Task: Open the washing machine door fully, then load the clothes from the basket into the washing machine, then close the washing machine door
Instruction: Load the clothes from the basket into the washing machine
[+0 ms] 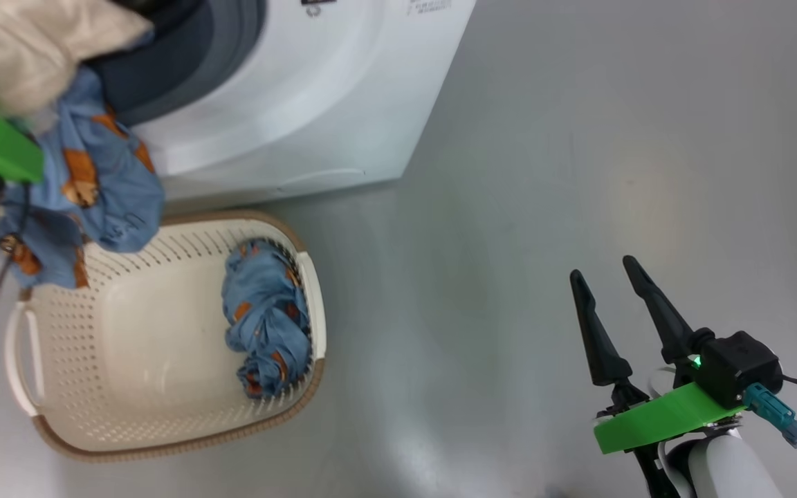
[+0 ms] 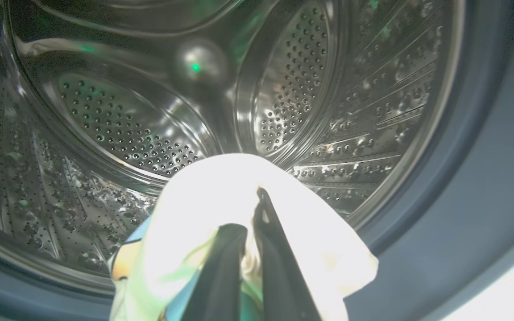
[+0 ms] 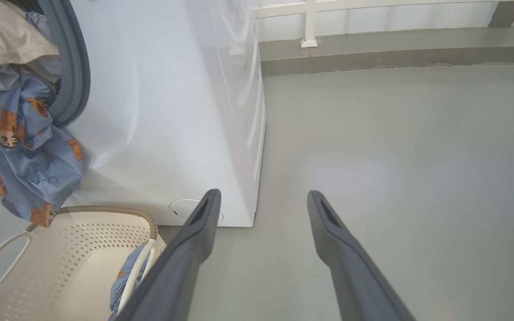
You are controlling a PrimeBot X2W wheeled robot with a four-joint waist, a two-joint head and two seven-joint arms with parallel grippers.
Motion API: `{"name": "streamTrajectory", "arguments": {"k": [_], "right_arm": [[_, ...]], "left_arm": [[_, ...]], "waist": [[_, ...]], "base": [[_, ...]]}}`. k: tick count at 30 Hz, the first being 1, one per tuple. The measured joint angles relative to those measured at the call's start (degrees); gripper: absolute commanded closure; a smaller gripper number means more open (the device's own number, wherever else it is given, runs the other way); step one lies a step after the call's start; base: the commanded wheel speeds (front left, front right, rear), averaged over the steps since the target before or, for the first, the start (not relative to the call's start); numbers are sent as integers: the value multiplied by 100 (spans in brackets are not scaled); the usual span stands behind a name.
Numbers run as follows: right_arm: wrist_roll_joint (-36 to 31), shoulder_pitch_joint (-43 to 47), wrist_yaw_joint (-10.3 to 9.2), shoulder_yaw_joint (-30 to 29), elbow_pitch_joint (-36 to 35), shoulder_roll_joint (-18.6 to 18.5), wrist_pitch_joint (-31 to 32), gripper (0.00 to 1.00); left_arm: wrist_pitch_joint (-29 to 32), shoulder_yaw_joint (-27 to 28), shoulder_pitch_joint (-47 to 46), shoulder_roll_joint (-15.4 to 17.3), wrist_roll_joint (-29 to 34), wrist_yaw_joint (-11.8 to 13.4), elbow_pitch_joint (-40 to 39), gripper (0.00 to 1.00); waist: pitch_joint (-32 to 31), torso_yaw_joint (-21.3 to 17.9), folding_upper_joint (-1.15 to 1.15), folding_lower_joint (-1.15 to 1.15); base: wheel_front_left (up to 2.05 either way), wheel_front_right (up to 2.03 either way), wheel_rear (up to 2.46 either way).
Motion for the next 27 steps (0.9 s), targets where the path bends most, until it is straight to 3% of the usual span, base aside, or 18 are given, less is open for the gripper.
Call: {"name": "streamTrajectory", "arguments": {"k": [8,27], "right_arm": [[15,-59,0,77,3,40,0,0],[308,-168,0,458,113,47,0,0]], "left_arm": [[350,-350,-1145,198,70,-4,782,100],[845,-783,-2784,-81,-14,4,1967,100]], "waist": [[621,-87,0,0],[1379,-204,0,0]], "base": [[0,0,0],[0,0,0]]}}
